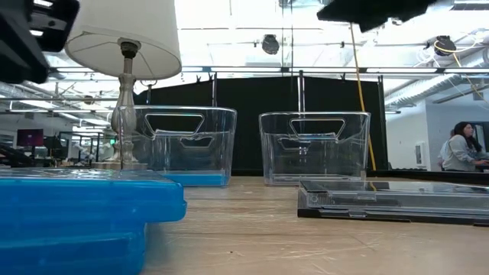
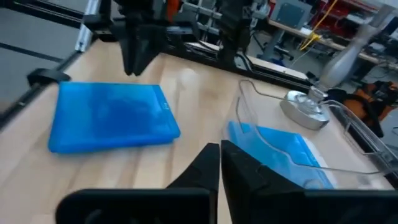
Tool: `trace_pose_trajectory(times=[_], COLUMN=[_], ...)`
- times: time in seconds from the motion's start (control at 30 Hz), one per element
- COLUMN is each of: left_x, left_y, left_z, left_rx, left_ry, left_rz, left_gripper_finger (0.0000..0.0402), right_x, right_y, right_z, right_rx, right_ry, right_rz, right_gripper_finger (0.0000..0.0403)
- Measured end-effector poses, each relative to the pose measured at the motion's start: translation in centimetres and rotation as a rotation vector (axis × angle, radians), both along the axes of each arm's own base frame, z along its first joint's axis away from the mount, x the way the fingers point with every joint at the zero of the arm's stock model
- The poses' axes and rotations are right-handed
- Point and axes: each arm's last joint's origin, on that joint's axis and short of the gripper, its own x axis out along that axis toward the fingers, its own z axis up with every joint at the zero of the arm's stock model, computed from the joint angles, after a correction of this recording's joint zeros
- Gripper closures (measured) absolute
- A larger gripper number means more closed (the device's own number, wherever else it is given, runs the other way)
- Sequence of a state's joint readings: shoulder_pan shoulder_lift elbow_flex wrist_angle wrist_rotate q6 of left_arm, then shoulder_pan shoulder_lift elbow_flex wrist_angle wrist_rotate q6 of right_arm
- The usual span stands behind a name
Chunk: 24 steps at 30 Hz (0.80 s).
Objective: Pick & place jewel cases by type
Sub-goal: Put the black CD case into the right transparent bin
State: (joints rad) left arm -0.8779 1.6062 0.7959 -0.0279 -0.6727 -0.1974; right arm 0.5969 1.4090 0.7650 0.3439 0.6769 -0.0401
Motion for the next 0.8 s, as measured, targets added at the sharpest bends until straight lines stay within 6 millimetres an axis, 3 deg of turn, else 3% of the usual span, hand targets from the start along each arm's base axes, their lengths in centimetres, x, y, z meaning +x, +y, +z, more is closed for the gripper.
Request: trace_pose_trajectory(times=[0.23, 0.47, 0.67, 0.8], left_x=[1.8, 4.2, 5.7, 8.0], left_y=[1.5, 3.5, 2.9, 2.8], left_z=[0.3, 0.4, -1.0, -1.3], left_rx=[0.108, 0.000, -0.041, -0.011], left_ry=[-0.056, -0.055, -0.113, -0.124], left_rz=[0.043, 0.098, 0.090, 0.084], left_gripper_finger=[0.0341, 0.0341, 0.0341, 0.0341], right_x=[-0.3, -0.8, -1.5, -2.1], right_y=[-2.0, -3.0, -2.7, -2.2], right_z=[-2.4, -4.0, -5.0, -5.4], right_rx=[-0.007, 0.046, 0.164, 0.248], right_ry=[0.044, 0.088, 0.136, 0.160], right_rz=[-0.064, -0.058, 0.006, 0.032], right_gripper_finger=[0.0386, 0.0395, 0.0402, 0.0402])
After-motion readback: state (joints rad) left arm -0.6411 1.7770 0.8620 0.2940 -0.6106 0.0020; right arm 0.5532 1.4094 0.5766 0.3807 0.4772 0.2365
